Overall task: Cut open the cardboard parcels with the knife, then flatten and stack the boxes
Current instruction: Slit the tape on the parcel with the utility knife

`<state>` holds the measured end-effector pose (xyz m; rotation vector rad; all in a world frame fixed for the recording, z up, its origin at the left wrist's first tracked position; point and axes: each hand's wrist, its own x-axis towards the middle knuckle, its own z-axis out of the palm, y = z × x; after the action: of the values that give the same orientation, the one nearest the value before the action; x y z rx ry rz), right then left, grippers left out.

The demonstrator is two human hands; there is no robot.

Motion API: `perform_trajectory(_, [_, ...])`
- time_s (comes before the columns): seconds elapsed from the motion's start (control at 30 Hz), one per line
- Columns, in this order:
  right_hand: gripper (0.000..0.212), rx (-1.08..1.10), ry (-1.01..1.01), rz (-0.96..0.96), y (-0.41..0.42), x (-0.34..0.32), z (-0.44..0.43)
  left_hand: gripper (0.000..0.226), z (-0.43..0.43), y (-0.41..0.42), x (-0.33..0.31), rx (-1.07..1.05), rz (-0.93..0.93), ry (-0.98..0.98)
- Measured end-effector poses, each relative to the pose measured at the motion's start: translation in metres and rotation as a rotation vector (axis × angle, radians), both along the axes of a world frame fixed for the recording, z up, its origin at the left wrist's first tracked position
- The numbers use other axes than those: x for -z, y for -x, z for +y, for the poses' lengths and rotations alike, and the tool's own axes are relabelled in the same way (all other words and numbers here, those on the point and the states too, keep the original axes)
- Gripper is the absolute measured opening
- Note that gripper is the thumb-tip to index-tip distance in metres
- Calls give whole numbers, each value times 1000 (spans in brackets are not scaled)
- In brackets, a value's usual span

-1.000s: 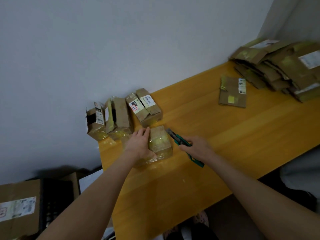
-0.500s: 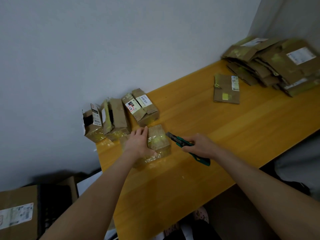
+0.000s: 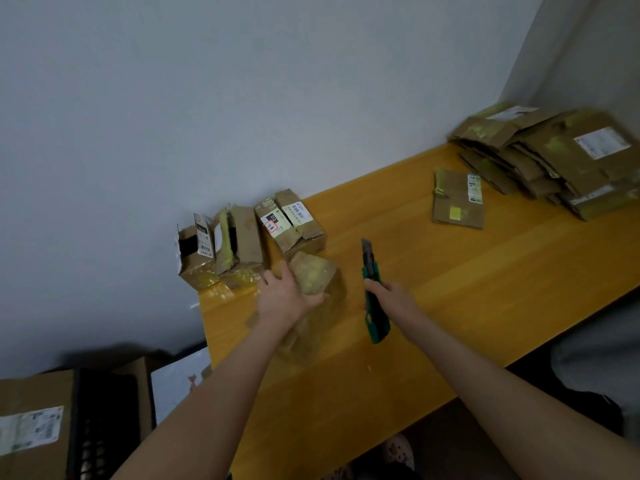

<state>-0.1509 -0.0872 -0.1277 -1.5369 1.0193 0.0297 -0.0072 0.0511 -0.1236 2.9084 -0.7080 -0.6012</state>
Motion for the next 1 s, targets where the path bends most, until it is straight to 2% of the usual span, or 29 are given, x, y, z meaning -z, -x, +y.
perform_trajectory(0.07, [42, 26, -122, 2, -20, 0, 15, 124, 2, 7, 0, -170, 41, 107])
perform_trajectory(0.17, [45, 40, -254, -61, -42, -6, 32, 118, 9, 18, 3, -208, 67, 159])
perform_trajectory(0.23, [42, 12, -230, -78, -53, -9, 36, 99, 14, 18, 4, -268, 108, 280])
perform_trajectory(0.33, [42, -15, -190, -107, -70, -14, 36, 55, 21, 8, 3, -425, 115, 540])
perform_trajectory(0.4, [42, -66, -138, -113, -82, -19, 37, 44, 25, 0, 1, -461, 97, 627])
perform_trajectory(0.43, [41, -103, -95, -106, -87, -20, 37, 51, 26, -5, 0, -447, 75, 631])
perform_trajectory(0.5, [40, -170, -6, -83, -93, -21, 37, 81, 29, -15, 0, -371, 62, 565])
perform_trajectory(0.57, [40, -212, 51, -55, -95, -17, 37, 97, 31, -24, 0, -303, 147, 478])
perform_trajectory(0.7, [38, -289, 110, 8, -92, -10, 35, 86, 31, -29, -1, -307, 298, 432])
perform_trajectory(0.83, [32, -282, 308, 41, -82, -14, 21, 72, 35, -24, 4, -498, 492, 510])
perform_trajectory(0.93, [28, -432, 409, 98, -72, -23, 17, 78, 35, -20, 10, -554, 520, 522])
perform_trajectory(1.0, [42, -501, 431, 143, -67, -26, 19, 80, 33, -20, 11, -555, 506, 522])
